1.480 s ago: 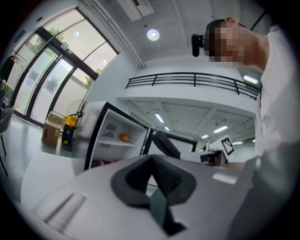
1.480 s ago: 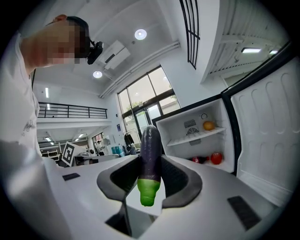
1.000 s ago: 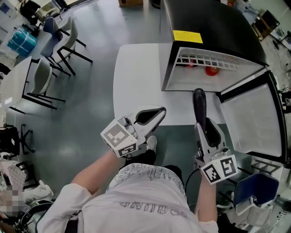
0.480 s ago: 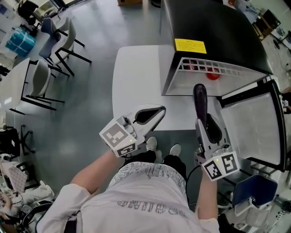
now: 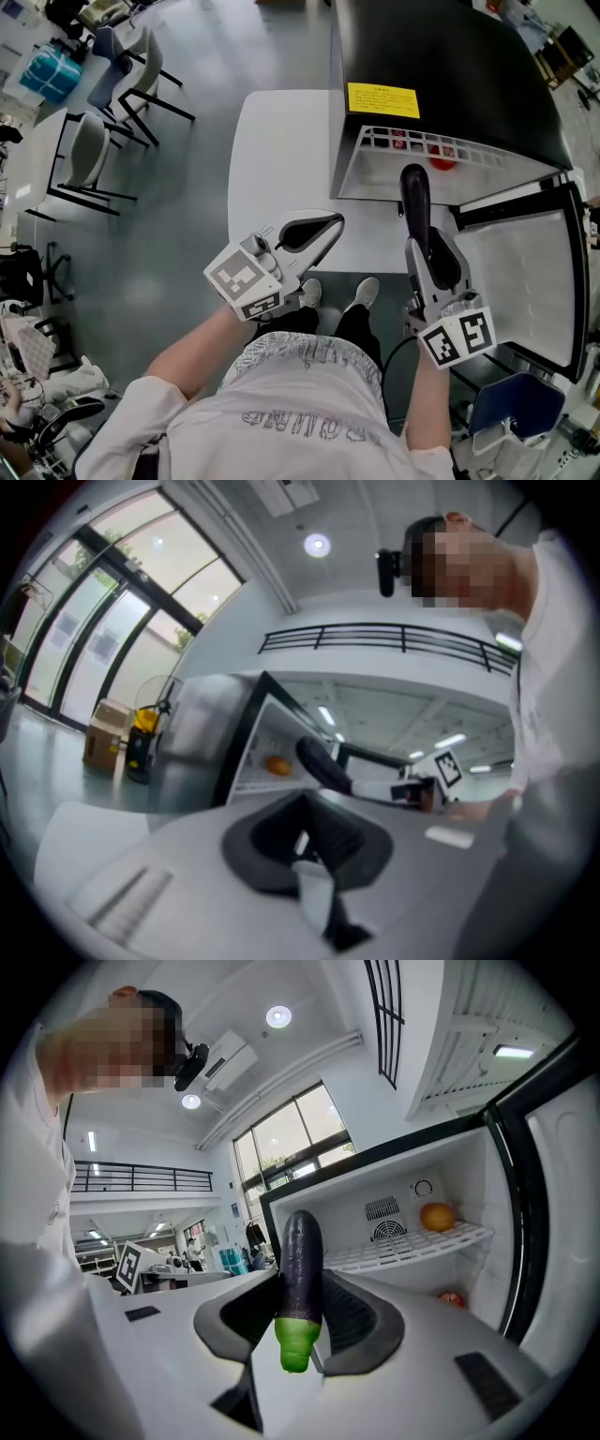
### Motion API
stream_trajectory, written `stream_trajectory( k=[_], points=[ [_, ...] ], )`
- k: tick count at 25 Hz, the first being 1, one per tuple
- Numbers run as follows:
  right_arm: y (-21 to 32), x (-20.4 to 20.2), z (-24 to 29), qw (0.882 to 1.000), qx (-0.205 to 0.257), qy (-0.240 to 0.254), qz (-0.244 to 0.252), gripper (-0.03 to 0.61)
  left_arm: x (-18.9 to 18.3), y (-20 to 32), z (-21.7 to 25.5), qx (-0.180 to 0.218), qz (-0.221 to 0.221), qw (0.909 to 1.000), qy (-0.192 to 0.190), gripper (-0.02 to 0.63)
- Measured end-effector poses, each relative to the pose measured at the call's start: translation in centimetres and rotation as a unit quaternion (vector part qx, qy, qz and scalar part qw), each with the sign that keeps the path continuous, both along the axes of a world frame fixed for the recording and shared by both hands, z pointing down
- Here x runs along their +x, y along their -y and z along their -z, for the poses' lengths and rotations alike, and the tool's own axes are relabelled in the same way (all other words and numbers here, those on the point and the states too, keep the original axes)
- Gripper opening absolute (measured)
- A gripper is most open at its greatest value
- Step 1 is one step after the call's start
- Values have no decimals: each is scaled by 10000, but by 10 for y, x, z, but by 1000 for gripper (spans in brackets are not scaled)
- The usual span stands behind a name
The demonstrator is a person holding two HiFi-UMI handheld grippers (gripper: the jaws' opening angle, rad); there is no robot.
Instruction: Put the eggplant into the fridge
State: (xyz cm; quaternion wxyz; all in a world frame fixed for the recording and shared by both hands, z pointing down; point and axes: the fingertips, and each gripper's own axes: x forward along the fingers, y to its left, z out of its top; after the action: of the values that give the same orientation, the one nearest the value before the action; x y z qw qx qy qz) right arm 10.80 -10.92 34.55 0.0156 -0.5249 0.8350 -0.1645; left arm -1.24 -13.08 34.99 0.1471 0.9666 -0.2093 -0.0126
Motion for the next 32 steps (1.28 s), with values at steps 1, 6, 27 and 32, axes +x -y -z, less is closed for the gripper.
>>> stream_trajectory(
  k=[1, 6, 27, 32],
  points=[
    [3, 3, -1, 10000, -8, 3, 34, 143, 3, 2, -1, -15, 37, 10000, 12, 6],
    [20, 19, -4, 9996, -18, 26, 266, 143, 18, 9, -4, -64, 238, 9997, 85, 6],
    [102, 47, -11, 9883, 263, -795, 1273, 143, 49, 20, -10, -208, 1396, 9899, 132, 6],
    [114, 41, -4, 9838, 446, -1144, 1307, 143, 47, 16, -8, -200, 1431, 9894, 119, 6]
  ],
)
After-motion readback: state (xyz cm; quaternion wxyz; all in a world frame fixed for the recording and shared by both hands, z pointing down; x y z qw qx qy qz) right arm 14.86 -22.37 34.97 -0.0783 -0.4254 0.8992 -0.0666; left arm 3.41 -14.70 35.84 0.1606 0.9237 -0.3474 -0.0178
